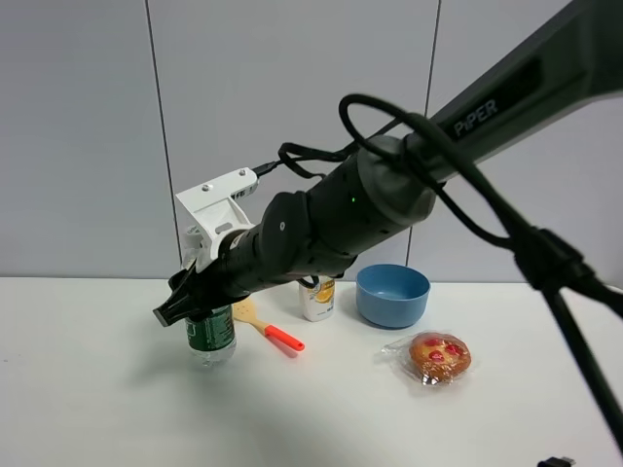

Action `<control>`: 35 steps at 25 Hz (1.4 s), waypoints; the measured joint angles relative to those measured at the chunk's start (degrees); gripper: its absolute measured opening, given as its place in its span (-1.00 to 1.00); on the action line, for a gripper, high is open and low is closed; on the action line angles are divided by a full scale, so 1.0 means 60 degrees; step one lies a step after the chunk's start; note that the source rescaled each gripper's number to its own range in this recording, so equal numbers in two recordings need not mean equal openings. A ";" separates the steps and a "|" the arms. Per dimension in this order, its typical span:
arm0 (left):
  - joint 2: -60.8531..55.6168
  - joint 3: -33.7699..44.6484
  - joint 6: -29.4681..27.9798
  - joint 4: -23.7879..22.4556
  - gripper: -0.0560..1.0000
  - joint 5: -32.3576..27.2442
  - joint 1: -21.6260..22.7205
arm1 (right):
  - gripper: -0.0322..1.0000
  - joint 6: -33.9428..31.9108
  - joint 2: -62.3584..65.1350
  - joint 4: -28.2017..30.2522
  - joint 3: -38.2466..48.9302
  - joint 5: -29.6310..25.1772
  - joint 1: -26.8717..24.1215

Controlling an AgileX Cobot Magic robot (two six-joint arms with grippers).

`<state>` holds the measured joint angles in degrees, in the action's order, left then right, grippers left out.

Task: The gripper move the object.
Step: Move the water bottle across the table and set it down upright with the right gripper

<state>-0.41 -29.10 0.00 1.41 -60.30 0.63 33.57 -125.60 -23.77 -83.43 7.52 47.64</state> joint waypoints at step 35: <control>0.0000 0.0000 0.0000 0.0000 1.00 0.0000 0.0000 | -0.94 -0.6420 0.7850 0.7175 0.0593 -0.8928 0.0000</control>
<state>-0.41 -29.10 0.00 1.41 -60.30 0.63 -4.95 -78.50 19.28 -79.87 -46.05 47.64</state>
